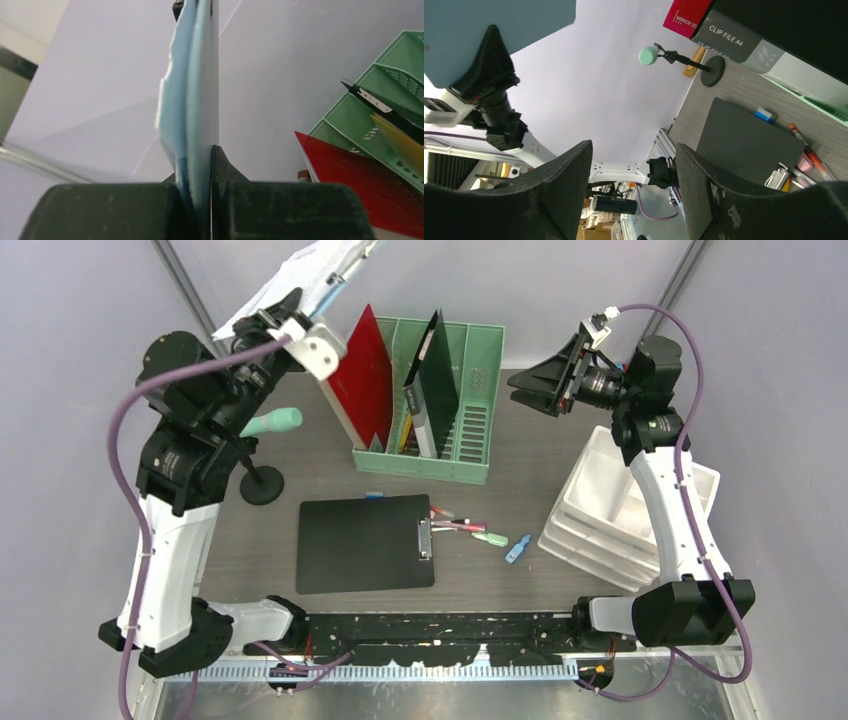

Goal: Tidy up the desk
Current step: Pick up the folder from the center of the board, then place the folder in the storage box.

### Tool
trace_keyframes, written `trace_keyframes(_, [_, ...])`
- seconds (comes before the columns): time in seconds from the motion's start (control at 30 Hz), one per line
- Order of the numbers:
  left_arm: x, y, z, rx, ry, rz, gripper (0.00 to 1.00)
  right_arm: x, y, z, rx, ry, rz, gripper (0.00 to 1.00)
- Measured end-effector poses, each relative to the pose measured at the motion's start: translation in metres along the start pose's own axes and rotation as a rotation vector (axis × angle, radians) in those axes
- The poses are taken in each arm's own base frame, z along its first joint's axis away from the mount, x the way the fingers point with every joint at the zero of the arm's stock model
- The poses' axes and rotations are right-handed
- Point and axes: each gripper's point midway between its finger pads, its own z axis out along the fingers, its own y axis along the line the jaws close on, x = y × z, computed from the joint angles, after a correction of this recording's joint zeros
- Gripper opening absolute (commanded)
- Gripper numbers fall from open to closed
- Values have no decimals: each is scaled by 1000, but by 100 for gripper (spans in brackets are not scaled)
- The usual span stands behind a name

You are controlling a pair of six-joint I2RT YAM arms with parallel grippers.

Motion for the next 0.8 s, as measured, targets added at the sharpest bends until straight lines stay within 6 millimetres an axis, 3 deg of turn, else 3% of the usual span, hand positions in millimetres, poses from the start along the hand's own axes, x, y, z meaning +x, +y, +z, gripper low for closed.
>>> trace_keyframes(0.1, [2, 8, -5, -19, 52, -140, 0, -1, -4, -1, 26, -4, -13, 68])
trace_keyframes(0.3, [0, 2, -1, -15, 84, -426, 0, -10, -10, -9, 57, -33, -37, 68])
trace_keyframes(0.8, [-2, -52, 74, 47, 88, -1029, 0, -28, -37, -27, 145, -112, -43, 68])
